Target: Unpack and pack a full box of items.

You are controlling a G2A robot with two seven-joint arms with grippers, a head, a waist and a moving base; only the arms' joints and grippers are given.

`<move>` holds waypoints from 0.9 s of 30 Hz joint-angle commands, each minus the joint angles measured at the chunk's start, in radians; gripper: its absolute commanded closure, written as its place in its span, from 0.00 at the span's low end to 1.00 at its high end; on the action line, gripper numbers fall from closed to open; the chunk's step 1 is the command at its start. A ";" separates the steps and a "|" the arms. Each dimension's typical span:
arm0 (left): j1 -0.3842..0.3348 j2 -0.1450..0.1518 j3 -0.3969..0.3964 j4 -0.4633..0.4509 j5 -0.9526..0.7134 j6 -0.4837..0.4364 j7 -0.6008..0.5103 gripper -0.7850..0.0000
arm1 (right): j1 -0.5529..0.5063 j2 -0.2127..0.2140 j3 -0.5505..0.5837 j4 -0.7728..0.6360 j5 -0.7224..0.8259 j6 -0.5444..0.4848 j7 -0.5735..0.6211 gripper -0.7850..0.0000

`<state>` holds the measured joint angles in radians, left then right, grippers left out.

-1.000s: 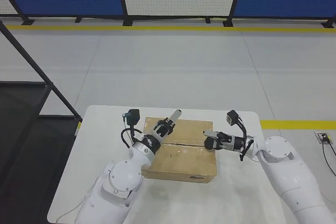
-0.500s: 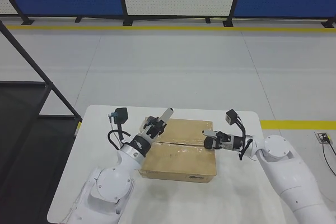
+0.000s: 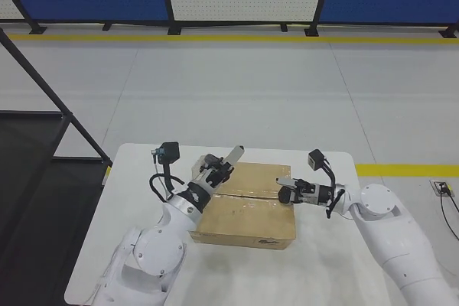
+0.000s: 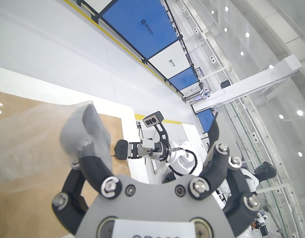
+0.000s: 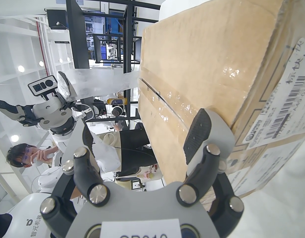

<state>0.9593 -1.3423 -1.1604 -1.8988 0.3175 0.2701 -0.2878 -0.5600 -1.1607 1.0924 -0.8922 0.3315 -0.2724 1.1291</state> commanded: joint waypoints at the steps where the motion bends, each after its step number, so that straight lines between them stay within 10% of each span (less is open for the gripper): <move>1: -0.005 -0.002 0.009 -0.002 0.007 0.003 -0.002 0.00 | 0.000 0.000 0.001 0.001 0.001 0.000 0.000 0.00; 27: -0.063 -0.025 0.095 0.001 0.095 0.055 -0.039 0.00 | 0.007 -0.003 -0.006 0.022 0.017 -0.015 0.024 0.00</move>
<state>0.9020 -1.3662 -1.0700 -1.9012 0.4099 0.3222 -0.3246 -0.5542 -1.1634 1.0864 -0.8712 0.3485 -0.2869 1.1529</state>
